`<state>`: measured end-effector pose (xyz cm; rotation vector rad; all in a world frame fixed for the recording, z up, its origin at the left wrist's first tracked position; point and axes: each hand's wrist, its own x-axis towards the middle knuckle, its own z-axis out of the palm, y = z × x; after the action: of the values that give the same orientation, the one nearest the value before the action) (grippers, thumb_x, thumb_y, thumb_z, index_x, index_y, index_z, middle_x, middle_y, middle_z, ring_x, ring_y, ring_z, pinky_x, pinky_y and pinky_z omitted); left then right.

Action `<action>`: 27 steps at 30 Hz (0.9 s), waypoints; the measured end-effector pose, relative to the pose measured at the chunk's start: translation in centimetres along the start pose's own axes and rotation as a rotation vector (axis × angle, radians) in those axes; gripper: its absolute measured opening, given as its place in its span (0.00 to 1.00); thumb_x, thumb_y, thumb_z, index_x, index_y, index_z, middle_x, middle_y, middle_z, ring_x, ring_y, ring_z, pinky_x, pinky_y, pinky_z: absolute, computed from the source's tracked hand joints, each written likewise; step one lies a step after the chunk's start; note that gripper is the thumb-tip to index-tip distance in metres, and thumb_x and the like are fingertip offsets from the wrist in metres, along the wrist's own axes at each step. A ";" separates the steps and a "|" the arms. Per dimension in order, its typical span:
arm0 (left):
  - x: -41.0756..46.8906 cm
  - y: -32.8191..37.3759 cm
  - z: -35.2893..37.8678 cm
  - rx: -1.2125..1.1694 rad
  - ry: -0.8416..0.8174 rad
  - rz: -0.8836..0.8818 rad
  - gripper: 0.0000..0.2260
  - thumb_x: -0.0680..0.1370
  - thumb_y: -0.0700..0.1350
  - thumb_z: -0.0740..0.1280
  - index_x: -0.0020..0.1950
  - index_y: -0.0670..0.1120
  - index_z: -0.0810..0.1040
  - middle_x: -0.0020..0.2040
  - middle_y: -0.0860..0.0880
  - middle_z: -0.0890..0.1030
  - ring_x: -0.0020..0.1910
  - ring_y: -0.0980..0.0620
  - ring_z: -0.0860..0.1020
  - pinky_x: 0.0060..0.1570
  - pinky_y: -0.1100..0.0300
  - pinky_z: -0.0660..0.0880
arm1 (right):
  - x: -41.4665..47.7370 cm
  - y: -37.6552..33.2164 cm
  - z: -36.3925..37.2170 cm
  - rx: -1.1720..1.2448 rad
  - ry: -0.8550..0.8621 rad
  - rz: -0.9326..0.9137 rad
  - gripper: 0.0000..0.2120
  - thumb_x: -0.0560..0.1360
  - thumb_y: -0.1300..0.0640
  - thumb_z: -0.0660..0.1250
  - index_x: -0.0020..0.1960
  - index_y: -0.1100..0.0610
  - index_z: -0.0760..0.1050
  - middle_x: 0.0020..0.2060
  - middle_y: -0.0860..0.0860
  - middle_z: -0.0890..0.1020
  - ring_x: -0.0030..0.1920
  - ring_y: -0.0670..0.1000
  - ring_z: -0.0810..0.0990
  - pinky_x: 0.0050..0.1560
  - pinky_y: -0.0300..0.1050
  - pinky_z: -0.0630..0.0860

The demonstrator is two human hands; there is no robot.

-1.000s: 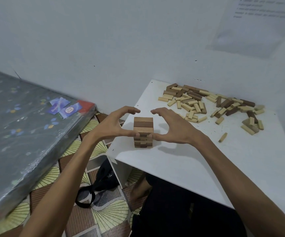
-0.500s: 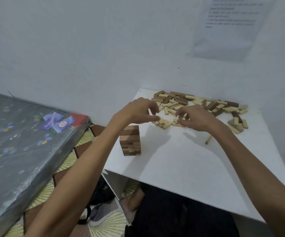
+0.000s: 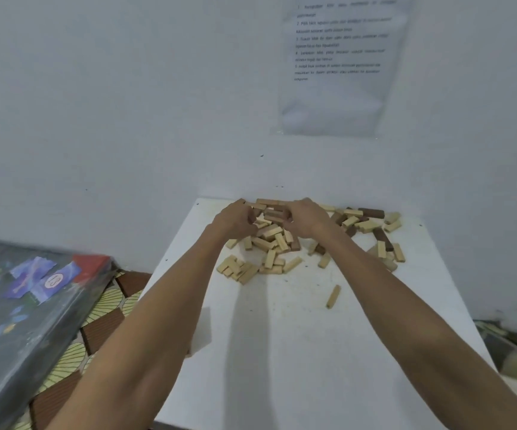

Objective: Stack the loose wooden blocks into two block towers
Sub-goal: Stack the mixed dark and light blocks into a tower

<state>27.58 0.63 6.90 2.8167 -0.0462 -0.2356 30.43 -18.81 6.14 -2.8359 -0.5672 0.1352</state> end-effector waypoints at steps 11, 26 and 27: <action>7.5 -1.1 3.2 0.154 0.084 -0.078 0.05 0.77 0.38 0.64 0.42 0.44 0.75 0.39 0.48 0.73 0.41 0.45 0.76 0.37 0.57 0.70 | 6.9 1.2 3.7 -0.065 -0.060 0.074 0.19 0.77 0.46 0.71 0.61 0.58 0.78 0.56 0.57 0.81 0.54 0.58 0.81 0.51 0.50 0.80; 8.5 -1.4 4.0 0.194 0.152 -0.064 0.06 0.83 0.45 0.65 0.56 0.44 0.77 0.54 0.45 0.80 0.52 0.42 0.80 0.44 0.53 0.75 | 5.0 2.4 4.1 0.022 0.159 -0.056 0.19 0.74 0.43 0.71 0.55 0.57 0.78 0.50 0.54 0.79 0.51 0.54 0.77 0.43 0.48 0.76; 8.4 -1.5 4.0 0.162 0.162 -0.071 0.08 0.84 0.47 0.64 0.57 0.43 0.76 0.54 0.44 0.79 0.52 0.42 0.80 0.44 0.53 0.73 | 4.6 2.5 3.9 0.025 0.174 -0.053 0.20 0.73 0.42 0.71 0.55 0.57 0.78 0.50 0.54 0.78 0.51 0.54 0.76 0.44 0.48 0.75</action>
<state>35.18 0.30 1.35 2.9914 0.0739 -0.0196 35.05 -18.41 1.49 -2.7693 -0.5975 -0.1119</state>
